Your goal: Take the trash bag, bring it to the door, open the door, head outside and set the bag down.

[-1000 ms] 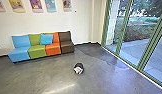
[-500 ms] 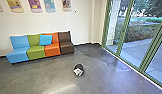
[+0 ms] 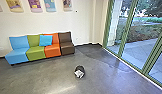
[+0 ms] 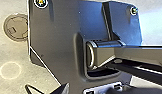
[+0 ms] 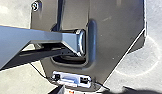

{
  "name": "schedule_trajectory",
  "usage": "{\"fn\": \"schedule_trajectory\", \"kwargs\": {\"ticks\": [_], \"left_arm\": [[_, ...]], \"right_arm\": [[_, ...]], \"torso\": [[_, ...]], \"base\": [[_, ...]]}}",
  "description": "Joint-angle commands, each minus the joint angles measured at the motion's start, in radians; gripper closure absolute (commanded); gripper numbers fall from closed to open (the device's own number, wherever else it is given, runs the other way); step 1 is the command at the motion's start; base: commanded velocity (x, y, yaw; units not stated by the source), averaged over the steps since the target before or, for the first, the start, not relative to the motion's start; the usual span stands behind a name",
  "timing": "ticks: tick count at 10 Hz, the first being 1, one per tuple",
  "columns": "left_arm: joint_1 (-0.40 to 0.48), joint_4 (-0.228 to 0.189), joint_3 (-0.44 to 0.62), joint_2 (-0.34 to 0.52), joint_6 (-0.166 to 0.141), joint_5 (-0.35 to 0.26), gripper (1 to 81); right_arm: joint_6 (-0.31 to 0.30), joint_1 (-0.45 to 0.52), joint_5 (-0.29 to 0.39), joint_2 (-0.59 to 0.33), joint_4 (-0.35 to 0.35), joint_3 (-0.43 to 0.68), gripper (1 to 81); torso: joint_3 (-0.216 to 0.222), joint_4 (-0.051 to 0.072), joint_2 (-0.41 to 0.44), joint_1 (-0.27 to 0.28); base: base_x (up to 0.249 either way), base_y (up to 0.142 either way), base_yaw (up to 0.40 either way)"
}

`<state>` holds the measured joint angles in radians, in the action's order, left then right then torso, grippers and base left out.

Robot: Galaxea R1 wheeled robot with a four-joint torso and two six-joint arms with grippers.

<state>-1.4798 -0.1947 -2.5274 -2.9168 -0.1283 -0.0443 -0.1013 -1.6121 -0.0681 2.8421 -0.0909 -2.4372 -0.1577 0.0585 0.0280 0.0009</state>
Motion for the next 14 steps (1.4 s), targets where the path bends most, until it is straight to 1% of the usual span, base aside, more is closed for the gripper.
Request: {"fn": "schedule_trajectory", "kwargs": {"ticks": [1, 10, 14], "left_arm": [[0.029, 0.006, 0.006, 0.010, 0.003, -0.057, 1.0], [0.029, 0.006, 0.006, 0.008, 0.003, -0.057, 1.0], [0.029, 0.006, 0.006, 0.004, 0.003, -0.055, 1.0]], "right_arm": [[0.000, 0.019, 0.059, -0.011, 0.003, 0.008, 1.0], [0.000, 0.024, 0.059, -0.008, 0.005, 0.012, 1.0], [0.008, 0.019, 0.065, 0.001, -0.006, 0.012, 1.0]], "torso": [[0.000, 0.000, 0.000, 0.000], [0.000, 0.000, 0.000, 0.000], [0.000, 0.000, 0.000, 0.000]], "base": [[0.136, 0.000, 0.000], [0.135, 0.000, 0.000], [0.135, 0.000, 0.000]]}}
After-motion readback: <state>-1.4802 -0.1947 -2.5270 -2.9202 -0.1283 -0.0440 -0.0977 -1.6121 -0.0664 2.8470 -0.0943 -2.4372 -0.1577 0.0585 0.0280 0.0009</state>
